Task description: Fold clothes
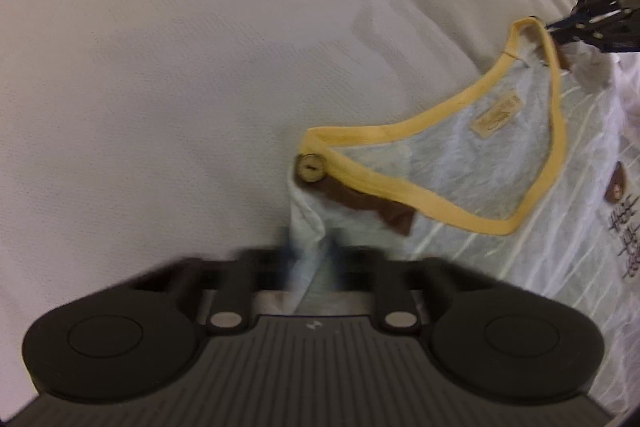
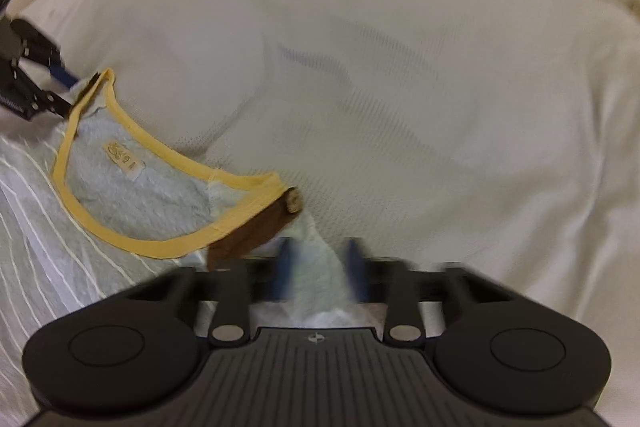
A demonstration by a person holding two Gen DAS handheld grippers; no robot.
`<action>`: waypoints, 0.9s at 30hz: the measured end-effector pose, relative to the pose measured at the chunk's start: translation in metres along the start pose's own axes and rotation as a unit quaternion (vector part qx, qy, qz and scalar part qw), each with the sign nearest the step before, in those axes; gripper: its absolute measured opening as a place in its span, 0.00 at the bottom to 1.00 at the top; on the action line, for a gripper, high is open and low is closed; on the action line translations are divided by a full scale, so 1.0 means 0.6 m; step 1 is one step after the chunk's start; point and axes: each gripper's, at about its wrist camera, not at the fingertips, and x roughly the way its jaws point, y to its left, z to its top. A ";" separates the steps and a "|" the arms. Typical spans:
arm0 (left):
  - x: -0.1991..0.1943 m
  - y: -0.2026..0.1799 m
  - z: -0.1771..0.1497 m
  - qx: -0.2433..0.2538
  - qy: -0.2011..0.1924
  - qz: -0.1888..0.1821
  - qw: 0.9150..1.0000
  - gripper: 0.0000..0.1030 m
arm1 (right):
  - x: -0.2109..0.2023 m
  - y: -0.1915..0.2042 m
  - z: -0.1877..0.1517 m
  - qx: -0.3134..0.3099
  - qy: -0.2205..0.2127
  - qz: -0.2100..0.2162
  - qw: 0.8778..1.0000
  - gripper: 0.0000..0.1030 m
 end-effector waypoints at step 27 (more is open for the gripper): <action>-0.178 -0.099 -0.198 -0.135 -0.029 0.086 0.987 0.26 | -0.139 0.053 -0.170 0.143 -0.037 -0.131 0.980 0.35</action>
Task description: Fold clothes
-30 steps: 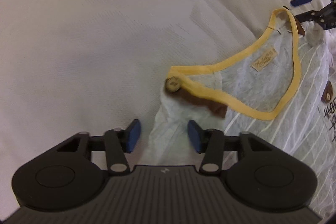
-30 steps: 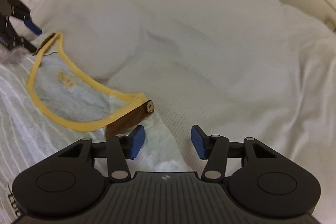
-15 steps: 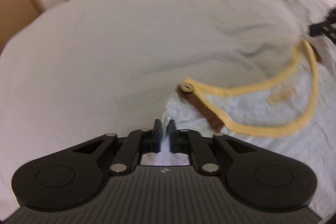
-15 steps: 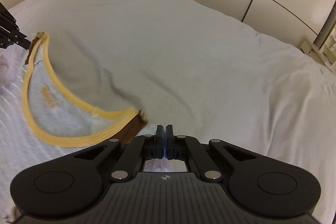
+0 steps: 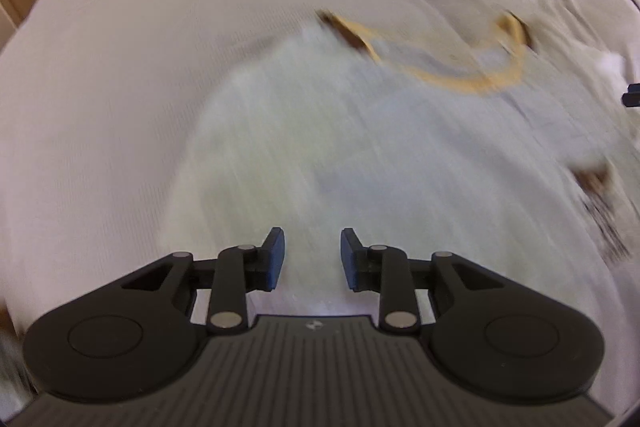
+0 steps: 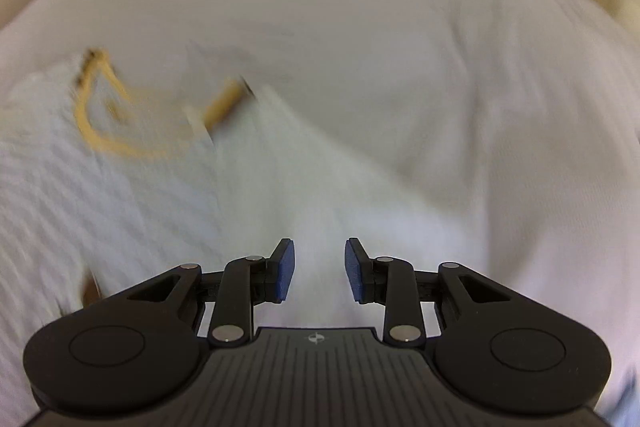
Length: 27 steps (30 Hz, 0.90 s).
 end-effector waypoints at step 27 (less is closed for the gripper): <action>-0.031 -0.318 -0.088 0.070 -0.005 -0.057 0.996 0.28 | 0.036 -0.232 0.034 0.112 -0.072 0.025 0.991 0.01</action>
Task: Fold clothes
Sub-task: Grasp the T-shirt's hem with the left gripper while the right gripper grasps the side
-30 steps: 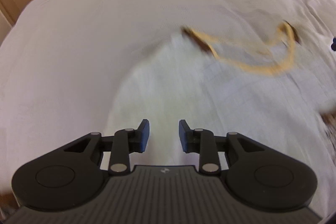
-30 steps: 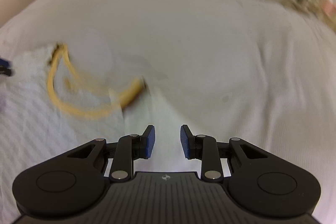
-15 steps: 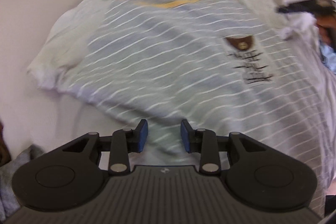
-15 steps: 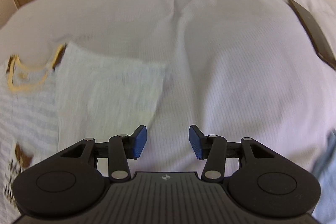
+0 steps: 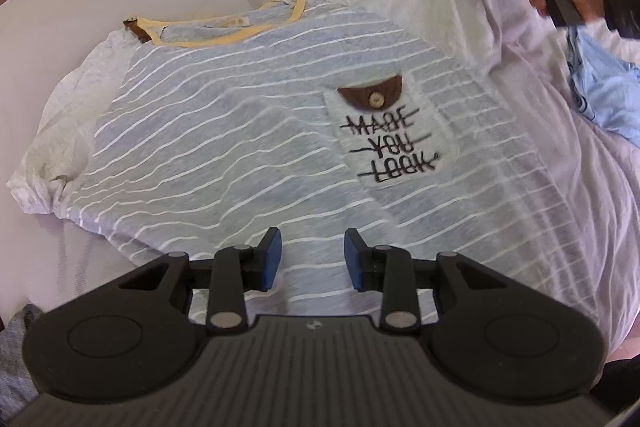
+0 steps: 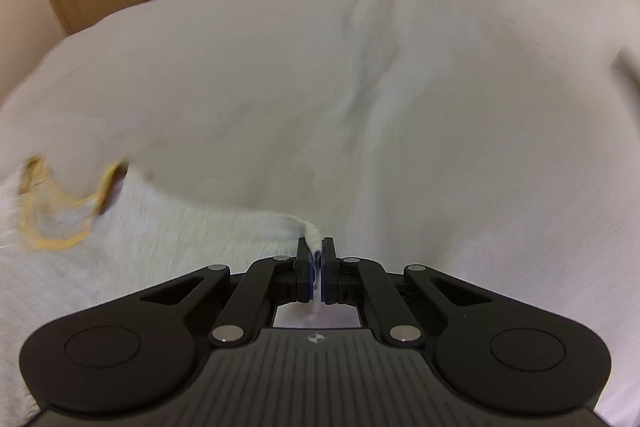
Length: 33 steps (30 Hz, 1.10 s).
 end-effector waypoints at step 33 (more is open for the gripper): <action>-0.073 0.209 -0.313 -0.144 0.041 -0.110 0.983 0.35 | -0.403 0.298 -0.459 0.085 0.124 -0.062 0.987 0.54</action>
